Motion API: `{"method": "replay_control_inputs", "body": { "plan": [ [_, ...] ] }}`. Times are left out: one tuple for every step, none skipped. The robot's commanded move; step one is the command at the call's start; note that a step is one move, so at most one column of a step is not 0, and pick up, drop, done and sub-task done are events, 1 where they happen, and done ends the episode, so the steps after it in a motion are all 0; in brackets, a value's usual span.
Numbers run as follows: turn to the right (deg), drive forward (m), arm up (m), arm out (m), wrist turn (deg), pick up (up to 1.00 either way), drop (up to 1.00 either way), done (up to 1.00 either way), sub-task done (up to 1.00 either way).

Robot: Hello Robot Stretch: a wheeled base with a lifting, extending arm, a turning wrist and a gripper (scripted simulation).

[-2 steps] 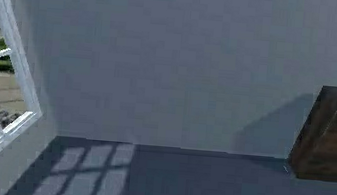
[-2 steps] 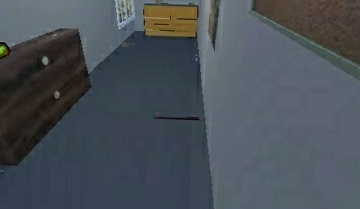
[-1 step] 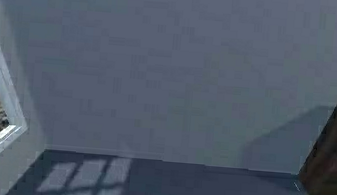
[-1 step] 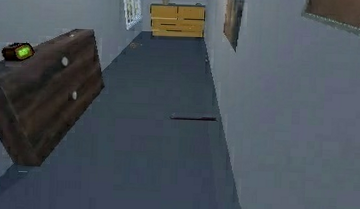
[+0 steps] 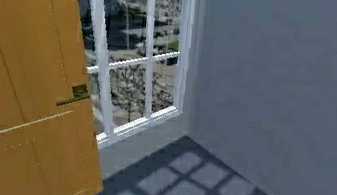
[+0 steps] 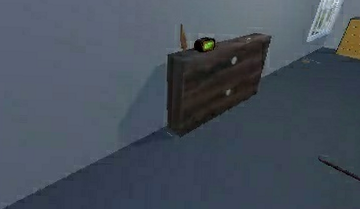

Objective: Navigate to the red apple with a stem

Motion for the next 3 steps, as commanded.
{"method": "replay_control_inputs", "body": {
  "plan": [
    [-33.0, 0.00, 0.00, 0.00, 0.0, 0.00, 0.00, 0.00, 0.00],
    [0.0, 0.60, 0.00, 0.00, 0.0, 0.00, 0.00, 0.00, 0.00],
    [-45.0, 0.00, 0.00, 0.00, 0.0, 0.00, 0.00, 0.00, 0.00]
  ]
}}
